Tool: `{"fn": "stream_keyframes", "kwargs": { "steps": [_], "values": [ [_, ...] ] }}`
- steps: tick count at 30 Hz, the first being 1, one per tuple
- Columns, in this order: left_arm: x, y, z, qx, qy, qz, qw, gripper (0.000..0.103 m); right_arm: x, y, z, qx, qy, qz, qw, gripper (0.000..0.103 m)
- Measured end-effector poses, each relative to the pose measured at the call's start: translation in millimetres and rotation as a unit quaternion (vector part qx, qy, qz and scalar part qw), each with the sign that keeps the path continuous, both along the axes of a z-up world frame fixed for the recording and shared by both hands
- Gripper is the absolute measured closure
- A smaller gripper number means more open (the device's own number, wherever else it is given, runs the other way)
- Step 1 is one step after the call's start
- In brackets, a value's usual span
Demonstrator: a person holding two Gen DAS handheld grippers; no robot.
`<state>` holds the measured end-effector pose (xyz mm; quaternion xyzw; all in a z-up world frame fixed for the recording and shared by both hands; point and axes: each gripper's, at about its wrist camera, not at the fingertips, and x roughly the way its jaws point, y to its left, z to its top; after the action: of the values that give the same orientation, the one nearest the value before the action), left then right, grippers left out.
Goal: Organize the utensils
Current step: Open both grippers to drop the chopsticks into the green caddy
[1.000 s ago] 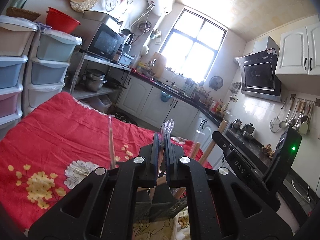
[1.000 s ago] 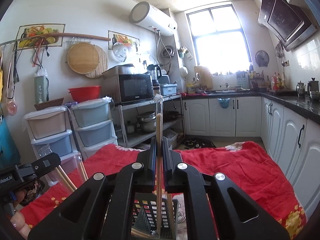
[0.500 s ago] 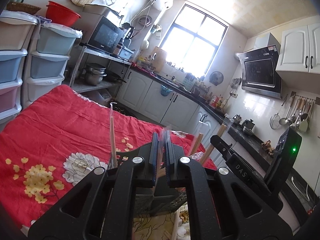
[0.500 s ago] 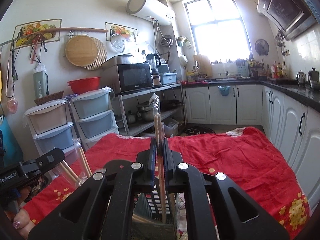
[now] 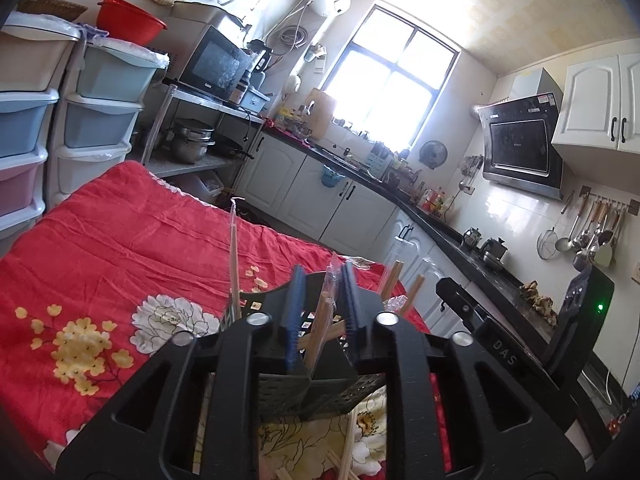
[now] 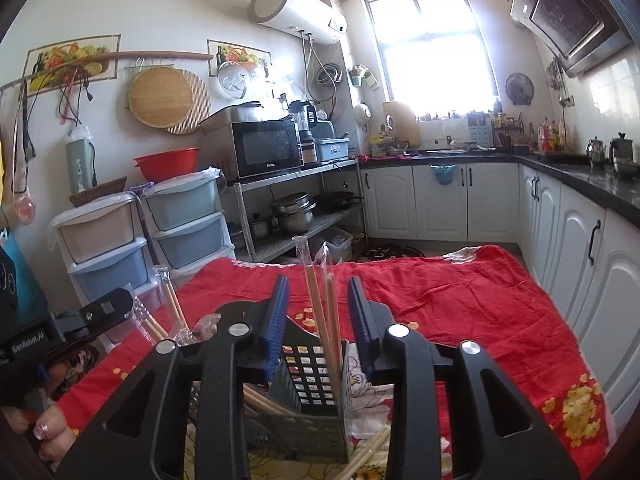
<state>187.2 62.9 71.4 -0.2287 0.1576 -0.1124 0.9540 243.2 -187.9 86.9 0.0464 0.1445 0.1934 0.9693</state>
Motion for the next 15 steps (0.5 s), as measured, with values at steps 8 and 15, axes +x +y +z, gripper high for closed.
{"fn": "stream_keyframes", "kwargs": {
  "steps": [8, 15],
  "values": [
    [-7.8, 6.6, 4.3, 0.002, -0.007, 0.014, 0.9999, 0.058, -12.4, -5.9, -1.9, -0.011, 0.014, 0.002, 1.000, 0.056],
    [-15.1, 14.7, 5.7, -0.004, -0.004, 0.022, 0.9997, 0.041, -19.4, -11.0, -4.6, -0.014, 0.030, 0.003, 0.999, 0.053]
  ]
}}
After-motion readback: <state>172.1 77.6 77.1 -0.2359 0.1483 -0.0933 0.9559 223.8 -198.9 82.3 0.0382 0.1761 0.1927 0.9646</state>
